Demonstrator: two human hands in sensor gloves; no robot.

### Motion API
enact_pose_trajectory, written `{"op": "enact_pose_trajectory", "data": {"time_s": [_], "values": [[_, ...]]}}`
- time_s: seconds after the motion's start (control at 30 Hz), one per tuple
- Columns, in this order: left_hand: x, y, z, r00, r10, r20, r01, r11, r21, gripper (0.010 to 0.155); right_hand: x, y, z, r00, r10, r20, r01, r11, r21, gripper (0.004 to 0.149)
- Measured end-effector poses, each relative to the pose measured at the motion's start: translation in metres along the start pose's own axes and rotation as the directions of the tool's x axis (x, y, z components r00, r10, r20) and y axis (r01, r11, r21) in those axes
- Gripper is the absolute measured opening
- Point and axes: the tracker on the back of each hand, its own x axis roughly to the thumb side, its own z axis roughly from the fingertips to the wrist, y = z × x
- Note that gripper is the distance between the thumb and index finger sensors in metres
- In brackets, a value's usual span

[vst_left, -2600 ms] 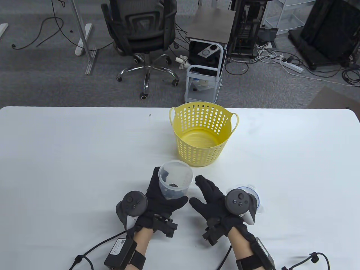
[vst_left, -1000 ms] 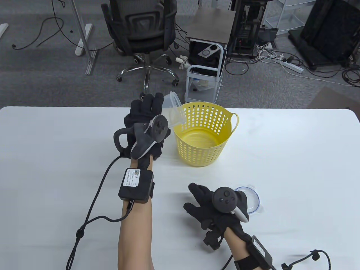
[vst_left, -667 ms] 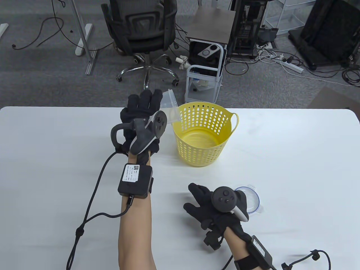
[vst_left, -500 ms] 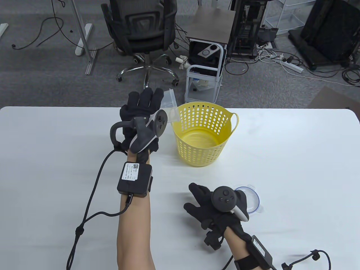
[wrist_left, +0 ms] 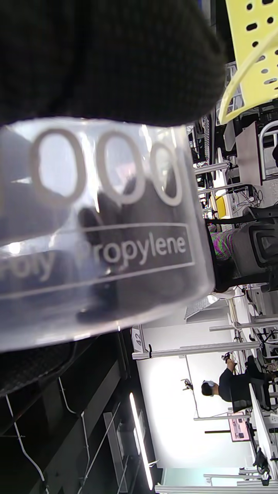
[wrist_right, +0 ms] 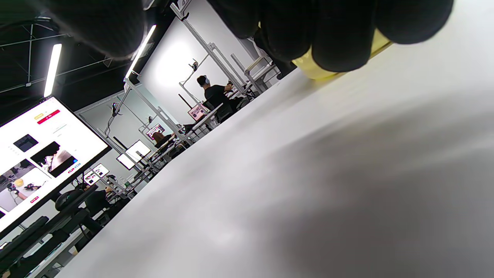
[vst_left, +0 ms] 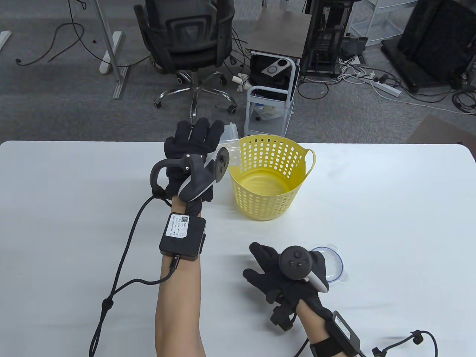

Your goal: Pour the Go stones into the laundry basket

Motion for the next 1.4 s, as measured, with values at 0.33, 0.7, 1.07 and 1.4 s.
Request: {"op": "enact_pose_trajectory", "data": {"time_s": [0.33,0.7,1.07,1.4], "values": [[0.003,0.001,0.001,1.0,-0.014,0.006,0.014,1.0,-0.001,0.125,0.0,-0.001,0.0,1.0,0.001,-0.001,-0.001,1.0,0.003,0.082],[0.014,-0.001,0.004,0.996,-0.082,0.047,0.082,0.997,-0.002,0.125,0.002,0.0,0.0,1.0,0.012,0.001,-0.012,1.0,0.014,0.082],[0.016,-0.003,0.004,0.995,-0.087,0.052,0.087,0.996,-0.008,0.125,0.004,0.001,0.0,1.0,0.019,0.004,-0.019,1.0,0.024,0.082],[0.018,-0.002,0.006,0.991,-0.119,0.066,0.12,0.993,-0.002,0.125,0.004,0.003,-0.001,1.0,0.03,0.005,-0.031,0.999,0.036,0.082]]}}
